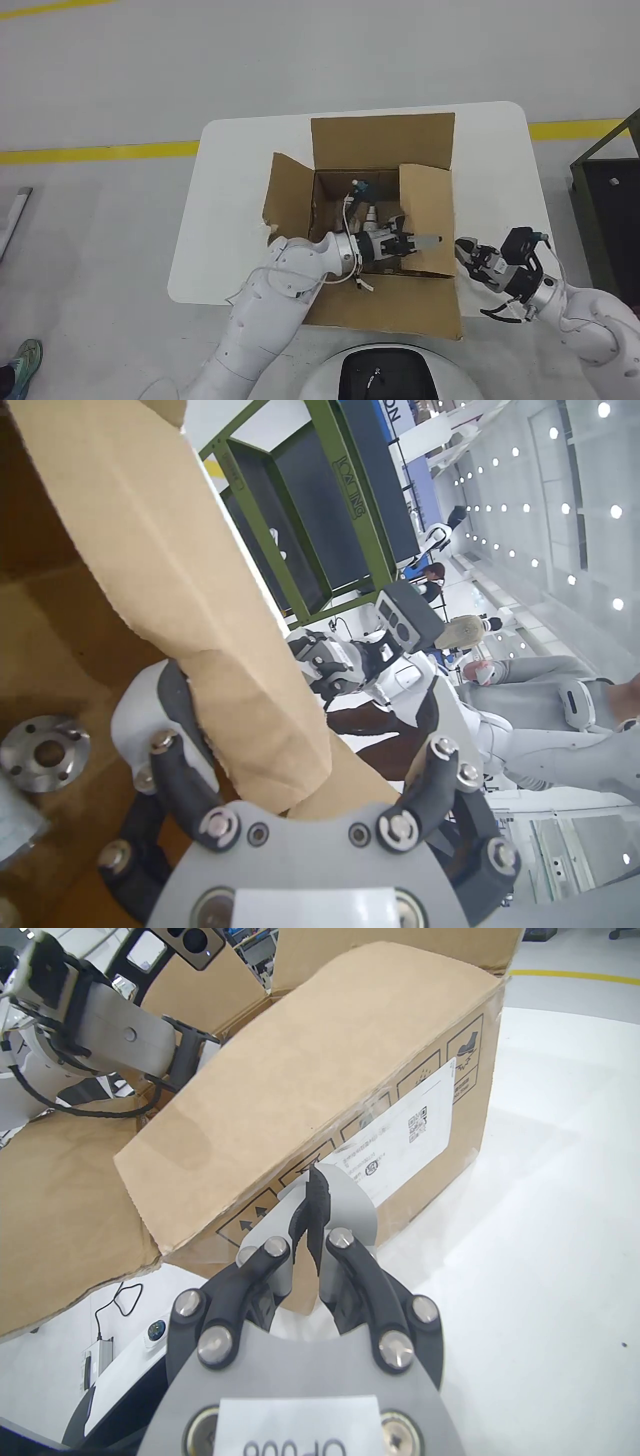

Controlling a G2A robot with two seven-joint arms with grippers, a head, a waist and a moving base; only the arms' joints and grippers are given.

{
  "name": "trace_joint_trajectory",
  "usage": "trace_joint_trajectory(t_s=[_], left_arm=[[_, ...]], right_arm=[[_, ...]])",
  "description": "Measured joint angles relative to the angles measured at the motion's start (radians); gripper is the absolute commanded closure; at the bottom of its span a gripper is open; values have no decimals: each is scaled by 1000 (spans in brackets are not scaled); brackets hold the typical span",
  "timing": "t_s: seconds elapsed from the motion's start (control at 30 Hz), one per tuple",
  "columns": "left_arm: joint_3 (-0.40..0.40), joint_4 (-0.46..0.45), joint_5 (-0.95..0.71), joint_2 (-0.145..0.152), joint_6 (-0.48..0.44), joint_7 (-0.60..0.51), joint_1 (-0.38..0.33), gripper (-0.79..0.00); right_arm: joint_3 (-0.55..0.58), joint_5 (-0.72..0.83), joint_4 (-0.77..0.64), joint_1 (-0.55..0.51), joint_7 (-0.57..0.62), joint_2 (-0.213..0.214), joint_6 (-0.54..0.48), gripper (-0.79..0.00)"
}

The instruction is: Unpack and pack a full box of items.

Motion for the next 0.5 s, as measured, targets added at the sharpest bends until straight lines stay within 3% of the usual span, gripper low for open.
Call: trace_joint_trajectory(t_s=[0.1, 0.2, 0.5], left_arm=[[-4, -41, -13, 1, 0, -10, 2, -785], [1, -75, -23, 0, -1, -24, -8, -785], [108, -115, 5, -26, -16, -114, -110, -785]], right_arm=[[24, 56, -2, -8, -7, 0, 14, -37], [66, 144, -9, -22, 9, 3, 22, -191], [187, 627, -41, -70, 183, 16, 44, -317]])
